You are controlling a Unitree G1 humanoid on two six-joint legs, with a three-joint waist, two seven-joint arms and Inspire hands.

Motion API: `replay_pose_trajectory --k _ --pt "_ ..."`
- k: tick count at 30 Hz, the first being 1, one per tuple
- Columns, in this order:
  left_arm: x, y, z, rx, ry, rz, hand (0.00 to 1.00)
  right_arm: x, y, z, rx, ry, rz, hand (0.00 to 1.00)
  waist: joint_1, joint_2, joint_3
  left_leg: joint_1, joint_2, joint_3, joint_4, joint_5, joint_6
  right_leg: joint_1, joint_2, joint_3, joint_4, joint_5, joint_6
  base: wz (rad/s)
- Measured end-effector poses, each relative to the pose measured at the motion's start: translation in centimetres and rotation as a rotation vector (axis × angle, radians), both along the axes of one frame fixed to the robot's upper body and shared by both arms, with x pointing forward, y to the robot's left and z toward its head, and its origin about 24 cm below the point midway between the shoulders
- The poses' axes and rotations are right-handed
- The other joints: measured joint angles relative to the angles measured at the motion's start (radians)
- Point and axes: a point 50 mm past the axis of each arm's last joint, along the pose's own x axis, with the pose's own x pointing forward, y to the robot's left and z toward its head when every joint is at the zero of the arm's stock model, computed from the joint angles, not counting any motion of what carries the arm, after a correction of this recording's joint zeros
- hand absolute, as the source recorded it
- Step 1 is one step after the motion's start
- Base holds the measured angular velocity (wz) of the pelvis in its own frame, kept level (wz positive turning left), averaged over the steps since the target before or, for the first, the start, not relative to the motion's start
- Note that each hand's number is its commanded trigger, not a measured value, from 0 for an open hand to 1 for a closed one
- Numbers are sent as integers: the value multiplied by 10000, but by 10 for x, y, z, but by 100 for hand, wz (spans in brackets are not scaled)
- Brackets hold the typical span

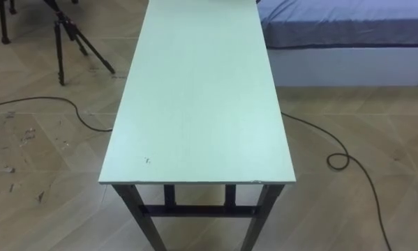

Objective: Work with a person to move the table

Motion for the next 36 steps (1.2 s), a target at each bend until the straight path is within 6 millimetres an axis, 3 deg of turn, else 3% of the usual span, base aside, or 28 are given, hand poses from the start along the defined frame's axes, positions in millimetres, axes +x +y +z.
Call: replay_pose_trajectory --k 18,25,36 --pt "8 -4 0 -1956 -1090 1361 0 13 -3 4 698 -1047 -505 0 -3 87 -50 -61 1 106 14 0 0 -66 1 91 0 -2 7 0" --pt "24 -12 3 -2912 -1978 2387 0 38 1 15 1256 -2803 -1019 0 -10 156 -30 -90 -8 17 20 0 0 -91 -13 44 14 -1 8 1" --pt "56 -36 22 -4701 -4167 1499 0 61 12 39 1931 -4947 -646 0 -42 143 -60 -246 -17 -34 39 0 0 -193 -24 -159 41 1 12 3"
